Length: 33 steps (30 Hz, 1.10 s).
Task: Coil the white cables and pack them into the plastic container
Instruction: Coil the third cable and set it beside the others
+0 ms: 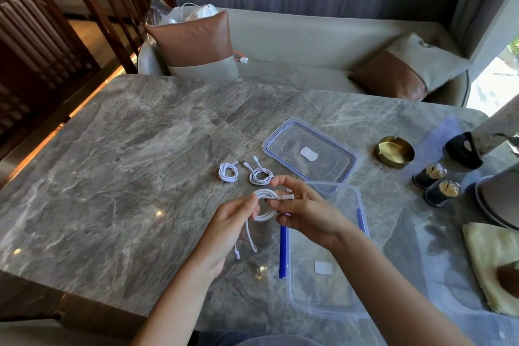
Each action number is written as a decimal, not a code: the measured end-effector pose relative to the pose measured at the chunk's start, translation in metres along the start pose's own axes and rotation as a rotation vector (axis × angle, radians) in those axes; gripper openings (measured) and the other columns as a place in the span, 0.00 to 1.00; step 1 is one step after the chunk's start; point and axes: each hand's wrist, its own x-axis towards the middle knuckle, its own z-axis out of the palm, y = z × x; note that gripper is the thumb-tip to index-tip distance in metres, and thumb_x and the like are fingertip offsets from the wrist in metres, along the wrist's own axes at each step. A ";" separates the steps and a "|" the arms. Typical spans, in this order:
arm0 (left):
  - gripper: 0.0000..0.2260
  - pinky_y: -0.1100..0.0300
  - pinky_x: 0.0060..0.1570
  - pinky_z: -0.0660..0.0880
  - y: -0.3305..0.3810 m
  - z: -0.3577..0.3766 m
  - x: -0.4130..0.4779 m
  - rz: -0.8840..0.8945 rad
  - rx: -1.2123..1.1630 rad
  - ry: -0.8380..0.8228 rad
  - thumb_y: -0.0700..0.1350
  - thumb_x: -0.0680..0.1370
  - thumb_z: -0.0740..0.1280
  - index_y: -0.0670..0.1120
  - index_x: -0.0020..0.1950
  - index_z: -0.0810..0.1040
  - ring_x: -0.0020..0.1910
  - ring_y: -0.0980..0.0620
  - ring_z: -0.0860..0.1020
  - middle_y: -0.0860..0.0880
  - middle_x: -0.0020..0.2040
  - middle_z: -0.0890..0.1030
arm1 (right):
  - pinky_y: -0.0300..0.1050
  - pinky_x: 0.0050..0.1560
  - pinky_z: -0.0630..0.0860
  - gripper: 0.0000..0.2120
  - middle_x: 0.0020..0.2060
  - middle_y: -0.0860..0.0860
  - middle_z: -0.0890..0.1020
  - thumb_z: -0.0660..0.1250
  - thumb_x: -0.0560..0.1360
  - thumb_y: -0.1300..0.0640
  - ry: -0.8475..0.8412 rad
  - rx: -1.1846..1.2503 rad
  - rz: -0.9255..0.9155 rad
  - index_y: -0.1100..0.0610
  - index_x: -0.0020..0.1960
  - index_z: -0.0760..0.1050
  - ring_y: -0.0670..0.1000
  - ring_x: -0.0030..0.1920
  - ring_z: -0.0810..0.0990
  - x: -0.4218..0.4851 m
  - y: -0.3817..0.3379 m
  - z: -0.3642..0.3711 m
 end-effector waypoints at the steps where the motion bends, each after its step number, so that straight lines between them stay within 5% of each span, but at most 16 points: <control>1: 0.15 0.73 0.33 0.66 0.000 0.001 0.001 0.032 0.020 0.015 0.56 0.71 0.62 0.49 0.29 0.71 0.30 0.64 0.69 0.57 0.29 0.71 | 0.33 0.33 0.75 0.14 0.36 0.49 0.79 0.65 0.73 0.70 0.007 0.046 0.009 0.51 0.48 0.74 0.44 0.34 0.77 0.001 0.002 0.002; 5: 0.15 0.73 0.24 0.64 -0.003 0.002 0.007 0.024 -0.124 0.199 0.51 0.75 0.64 0.49 0.29 0.76 0.24 0.64 0.67 0.58 0.25 0.72 | 0.36 0.38 0.80 0.11 0.39 0.49 0.83 0.64 0.74 0.69 0.060 0.138 -0.073 0.54 0.50 0.75 0.44 0.38 0.82 0.005 0.009 0.006; 8: 0.14 0.69 0.19 0.61 -0.006 -0.001 0.013 -0.018 -0.345 0.326 0.51 0.75 0.64 0.48 0.31 0.74 0.21 0.61 0.64 0.57 0.23 0.69 | 0.37 0.43 0.80 0.06 0.43 0.47 0.84 0.65 0.74 0.56 0.013 -0.137 -0.131 0.53 0.48 0.80 0.44 0.43 0.82 -0.002 -0.001 -0.002; 12: 0.15 0.70 0.21 0.65 -0.002 0.004 0.019 -0.025 -0.459 0.361 0.50 0.78 0.62 0.48 0.31 0.72 0.21 0.61 0.65 0.55 0.22 0.69 | 0.39 0.42 0.80 0.20 0.44 0.54 0.86 0.57 0.77 0.44 -0.191 -0.360 0.101 0.55 0.48 0.82 0.49 0.43 0.84 -0.011 0.001 -0.010; 17: 0.14 0.69 0.22 0.66 0.001 0.021 0.019 -0.062 -0.502 0.290 0.50 0.78 0.62 0.47 0.33 0.71 0.22 0.61 0.66 0.56 0.24 0.71 | 0.43 0.46 0.82 0.19 0.48 0.55 0.85 0.56 0.79 0.48 0.018 -0.063 0.084 0.61 0.58 0.77 0.50 0.48 0.84 -0.006 0.023 -0.001; 22: 0.14 0.68 0.23 0.61 -0.004 0.023 0.013 -0.169 -0.333 -0.016 0.55 0.73 0.64 0.49 0.30 0.69 0.25 0.59 0.65 0.55 0.27 0.70 | 0.40 0.44 0.81 0.16 0.42 0.50 0.86 0.57 0.80 0.50 0.252 -0.094 -0.099 0.54 0.49 0.82 0.47 0.43 0.83 -0.001 0.014 -0.008; 28: 0.15 0.67 0.24 0.59 -0.003 0.010 0.007 -0.186 -0.030 -0.252 0.50 0.75 0.63 0.47 0.29 0.70 0.26 0.58 0.64 0.52 0.28 0.68 | 0.35 0.37 0.75 0.13 0.37 0.55 0.80 0.62 0.78 0.55 -0.104 -0.622 -0.035 0.63 0.49 0.81 0.44 0.35 0.76 -0.013 -0.018 -0.028; 33: 0.16 0.69 0.25 0.60 0.003 0.003 0.012 -0.070 0.312 -0.267 0.44 0.77 0.64 0.47 0.29 0.73 0.25 0.60 0.64 0.54 0.24 0.68 | 0.35 0.36 0.77 0.10 0.37 0.58 0.81 0.67 0.76 0.58 -0.174 -1.051 -0.039 0.64 0.51 0.81 0.45 0.34 0.77 -0.008 -0.023 -0.024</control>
